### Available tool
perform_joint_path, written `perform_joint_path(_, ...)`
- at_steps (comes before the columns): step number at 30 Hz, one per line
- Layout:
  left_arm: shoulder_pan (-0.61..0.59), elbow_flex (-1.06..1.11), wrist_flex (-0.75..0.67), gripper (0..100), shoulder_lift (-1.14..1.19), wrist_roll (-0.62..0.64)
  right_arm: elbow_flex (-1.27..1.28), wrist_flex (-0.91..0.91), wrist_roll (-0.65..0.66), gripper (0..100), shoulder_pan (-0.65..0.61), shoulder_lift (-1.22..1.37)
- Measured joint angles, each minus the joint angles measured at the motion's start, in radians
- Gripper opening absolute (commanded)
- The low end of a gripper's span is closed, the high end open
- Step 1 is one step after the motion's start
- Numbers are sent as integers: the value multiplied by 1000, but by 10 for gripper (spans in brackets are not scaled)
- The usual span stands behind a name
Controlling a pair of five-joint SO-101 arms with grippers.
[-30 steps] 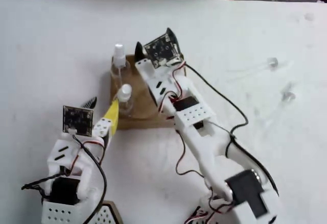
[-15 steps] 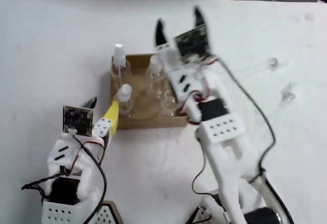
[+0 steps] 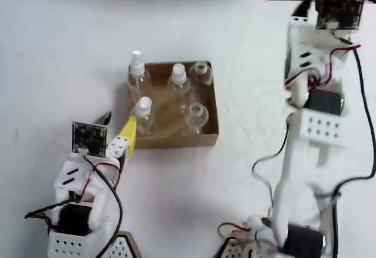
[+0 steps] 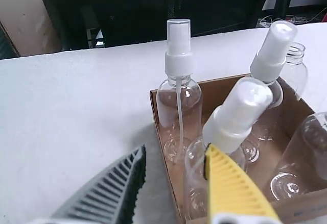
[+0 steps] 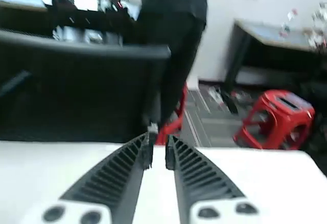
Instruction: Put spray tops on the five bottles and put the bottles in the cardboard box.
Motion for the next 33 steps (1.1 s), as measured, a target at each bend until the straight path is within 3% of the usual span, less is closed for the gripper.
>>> perform_joint_path(5, 0, 0, 0, 177, 0, 0, -160, 20, -152, 25, 124, 279)
perform_joint_path(10, 0, 0, 0, 177, 0, 0, -427, 166, -287, 29, 196, 614)
perform_joint_path(18, 0, 0, 0, 177, 0, 0, -954, 414, -555, 292, 224, 1142)
perform_joint_path(27, 0, 0, 0, 177, 0, 0, -1545, 562, -582, 235, 222, 1565)
perform_joint_path(33, 0, 0, 0, 177, 0, 0, -1768, 592, -582, 234, 213, 1725)
